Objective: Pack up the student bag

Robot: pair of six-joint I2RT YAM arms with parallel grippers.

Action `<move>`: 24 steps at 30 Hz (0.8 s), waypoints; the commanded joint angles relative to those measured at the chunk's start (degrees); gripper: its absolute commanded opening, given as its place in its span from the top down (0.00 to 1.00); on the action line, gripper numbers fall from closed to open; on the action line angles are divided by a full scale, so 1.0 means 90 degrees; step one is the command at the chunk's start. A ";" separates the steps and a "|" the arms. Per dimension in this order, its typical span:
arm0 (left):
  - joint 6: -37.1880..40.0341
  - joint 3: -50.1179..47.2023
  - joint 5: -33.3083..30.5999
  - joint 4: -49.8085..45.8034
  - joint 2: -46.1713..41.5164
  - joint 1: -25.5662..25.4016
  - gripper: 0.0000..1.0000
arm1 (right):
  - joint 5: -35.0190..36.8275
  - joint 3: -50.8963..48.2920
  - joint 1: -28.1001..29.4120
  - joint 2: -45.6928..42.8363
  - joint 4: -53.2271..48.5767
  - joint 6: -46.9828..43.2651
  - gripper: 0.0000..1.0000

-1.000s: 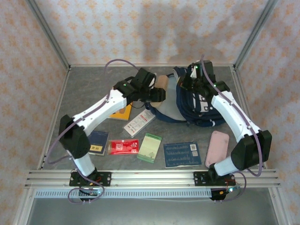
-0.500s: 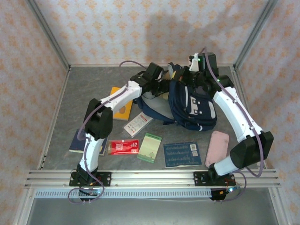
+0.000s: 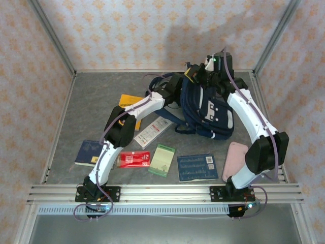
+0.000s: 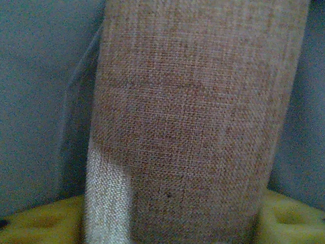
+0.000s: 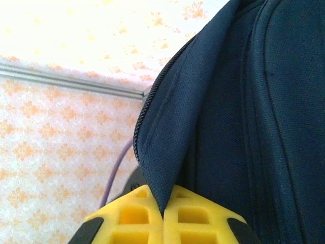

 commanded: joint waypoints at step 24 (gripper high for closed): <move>0.2179 -0.0774 -0.1030 -0.1996 -0.2332 0.0117 0.03 | 0.0261 -0.0525 -0.0602 -0.0830 0.0572 -0.0792 1.00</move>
